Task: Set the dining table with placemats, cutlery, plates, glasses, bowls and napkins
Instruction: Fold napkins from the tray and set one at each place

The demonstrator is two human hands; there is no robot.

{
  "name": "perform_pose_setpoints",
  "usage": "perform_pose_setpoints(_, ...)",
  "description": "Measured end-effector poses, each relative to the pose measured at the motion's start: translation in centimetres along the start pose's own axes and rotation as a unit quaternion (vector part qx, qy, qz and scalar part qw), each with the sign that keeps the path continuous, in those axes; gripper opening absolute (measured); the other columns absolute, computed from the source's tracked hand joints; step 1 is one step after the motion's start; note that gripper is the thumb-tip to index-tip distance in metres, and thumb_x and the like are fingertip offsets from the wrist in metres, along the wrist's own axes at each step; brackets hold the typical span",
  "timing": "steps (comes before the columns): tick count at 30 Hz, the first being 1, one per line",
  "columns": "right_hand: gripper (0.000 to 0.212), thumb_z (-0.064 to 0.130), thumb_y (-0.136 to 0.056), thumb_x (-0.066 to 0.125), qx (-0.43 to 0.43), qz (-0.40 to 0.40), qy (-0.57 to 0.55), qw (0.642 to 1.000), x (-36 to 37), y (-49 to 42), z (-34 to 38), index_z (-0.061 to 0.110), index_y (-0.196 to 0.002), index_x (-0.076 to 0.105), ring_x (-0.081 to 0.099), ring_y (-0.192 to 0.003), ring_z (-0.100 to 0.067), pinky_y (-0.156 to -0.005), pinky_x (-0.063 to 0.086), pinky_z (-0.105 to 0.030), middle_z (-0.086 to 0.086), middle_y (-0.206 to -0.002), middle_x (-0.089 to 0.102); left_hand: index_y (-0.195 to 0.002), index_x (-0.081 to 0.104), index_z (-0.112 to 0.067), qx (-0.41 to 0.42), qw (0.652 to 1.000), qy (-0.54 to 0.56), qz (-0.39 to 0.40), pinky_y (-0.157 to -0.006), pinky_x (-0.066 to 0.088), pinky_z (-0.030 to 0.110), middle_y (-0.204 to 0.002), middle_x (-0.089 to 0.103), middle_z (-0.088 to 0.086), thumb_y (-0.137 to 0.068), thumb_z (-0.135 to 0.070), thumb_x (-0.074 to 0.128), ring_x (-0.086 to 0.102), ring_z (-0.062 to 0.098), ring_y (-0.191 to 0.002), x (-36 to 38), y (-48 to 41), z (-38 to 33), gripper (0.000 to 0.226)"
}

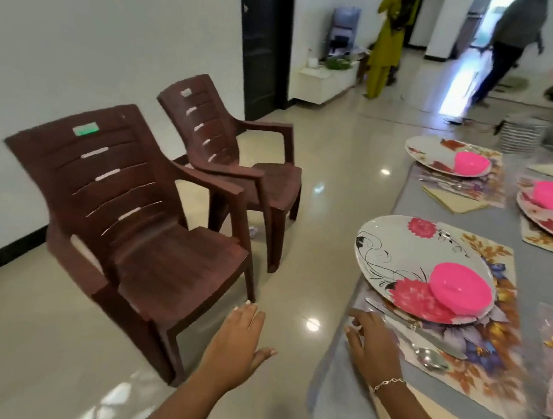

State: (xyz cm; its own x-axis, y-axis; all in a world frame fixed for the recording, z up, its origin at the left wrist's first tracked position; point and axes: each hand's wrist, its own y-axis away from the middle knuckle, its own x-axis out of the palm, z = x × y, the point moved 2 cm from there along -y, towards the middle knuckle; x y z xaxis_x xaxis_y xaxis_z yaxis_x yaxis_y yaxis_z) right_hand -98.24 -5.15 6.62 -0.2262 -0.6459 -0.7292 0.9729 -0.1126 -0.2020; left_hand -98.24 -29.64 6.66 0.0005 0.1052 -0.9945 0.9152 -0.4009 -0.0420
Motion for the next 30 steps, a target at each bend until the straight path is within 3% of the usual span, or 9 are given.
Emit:
perform_pose_setpoints(2, 0.025, 0.018, -0.086, 0.052, 0.038, -0.009, 0.024, 0.999, 1.0, -1.2, 1.0, 0.006, -0.104, 0.065, 0.053, -0.080, -0.019, -0.076, 0.036, -0.026, -0.007, -0.093, 0.056, -0.111, 0.051, -0.010, 0.039, 0.998, 0.029, -0.028, -0.084, 0.055, 0.035, -0.104, 0.069, 0.010, -0.084, -0.062, 0.024, 0.067, 0.025, -0.100, 0.1, -1.3, 3.3, 0.064)
perform_pose_setpoints(7, 0.019, 0.008, -0.084, 0.060, 0.135, -0.065, 0.058, 0.987, 2.5, -3.4, 2.1, 0.001, -0.102, 0.065, 0.059, -0.087, -0.035, -0.076, 0.049, -0.042, -0.018, -0.096, 0.058, -0.110, 0.046, -0.010, 0.147, 0.985, 0.025, -0.082, -0.082, 0.056, 0.036, -0.102, 0.068, 0.010, -0.086, -0.060, 0.027, 0.067, 0.026, -0.097, -0.6, -5.9, 8.3, 0.059)
perform_pose_setpoints(10, 0.015, 0.007, -0.084, 0.060, 0.166, -0.105, 0.075, 0.978, 2.9, -3.6, 2.1, 0.003, -0.097, 0.066, 0.060, -0.083, -0.032, -0.070, 0.048, -0.037, -0.016, -0.095, 0.058, -0.111, 0.053, -0.009, 0.179, 0.982, 0.041, -0.051, -0.081, 0.056, 0.033, -0.102, 0.068, 0.009, -0.094, -0.059, 0.014, 0.067, 0.024, -0.095, -0.2, -9.6, 9.0, 0.066)
perform_pose_setpoints(14, 0.028, 0.017, -0.079, 0.049, 0.193, -0.157, 0.088, 0.965, 3.1, -4.1, 0.9, 0.003, -0.095, 0.067, 0.057, -0.080, -0.024, -0.070, 0.040, -0.029, -0.014, -0.093, 0.060, -0.106, 0.065, -0.004, 0.243, 0.969, 0.049, 0.012, -0.078, 0.058, 0.036, -0.103, 0.067, 0.011, -0.090, -0.060, 0.025, 0.068, 0.026, -0.092, 1.5, -15.7, 8.6, 0.071)
perform_pose_setpoints(20, 0.040, 0.031, -0.080, 0.036, 0.233, -0.197, 0.131, 0.943, 3.0, -5.4, -1.9, 0.009, -0.091, 0.067, 0.059, -0.072, -0.027, -0.063, 0.038, -0.028, -0.010, -0.087, 0.061, -0.110, 0.059, -0.006, 0.333, 0.940, 0.055, 0.048, -0.080, 0.056, 0.035, -0.103, 0.066, 0.010, -0.093, -0.061, 0.020, 0.066, 0.026, -0.092, 3.2, -24.5, 5.5, 0.070)
perform_pose_setpoints(23, 0.035, 0.026, -0.075, 0.038, 0.258, -0.218, 0.164, 0.927, 2.5, -6.7, -2.6, 0.010, -0.084, 0.067, 0.059, -0.063, -0.028, -0.053, 0.037, -0.027, -0.010, -0.079, 0.061, -0.109, 0.052, -0.011, 0.373, 0.923, 0.042, 0.089, -0.077, 0.054, 0.027, -0.099, 0.067, 0.005, -0.094, -0.061, 0.010, 0.066, 0.019, -0.088, 3.2, -29.1, 3.3, 0.067)
perform_pose_setpoints(25, 0.022, 0.018, -0.073, 0.048, 0.283, -0.226, 0.187, 0.913, 2.2, -7.6, -2.8, 0.013, -0.082, 0.067, 0.058, -0.059, -0.020, -0.051, 0.032, -0.015, -0.004, -0.073, 0.061, -0.106, 0.059, -0.008, 0.388, 0.917, 0.019, 0.095, -0.073, 0.055, 0.027, -0.097, 0.068, 0.006, -0.094, -0.063, 0.008, 0.068, 0.020, -0.085, 3.6, -32.3, 2.5, 0.076)
perform_pose_setpoints(28, 0.020, 0.011, -0.063, 0.062, 0.299, -0.233, 0.216, 0.900, 2.3, -8.9, -3.5, 0.017, -0.082, 0.066, 0.057, -0.055, -0.016, -0.053, 0.022, -0.008, 0.002, -0.070, 0.058, -0.118, 0.060, 0.003, 0.399, 0.910, 0.042, 0.109, -0.091, 0.049, 0.038, -0.116, 0.062, 0.018, -0.082, -0.077, 0.003, 0.062, 0.033, -0.105, 4.3, -37.4, 0.9, 0.105)
perform_pose_setpoints(30, 0.017, 0.015, -0.068, 0.057, 0.306, -0.235, 0.240, 0.891, 2.6, -9.2, -3.9, 0.017, -0.082, 0.066, 0.057, -0.055, -0.015, -0.053, 0.028, -0.012, 0.002, -0.071, 0.059, -0.131, 0.048, 0.006, 0.404, 0.901, 0.084, 0.135, -0.103, 0.038, 0.043, -0.131, 0.052, 0.022, -0.069, -0.087, -0.003, 0.050, 0.038, -0.120, 4.5, -39.6, 0.0, 0.122)
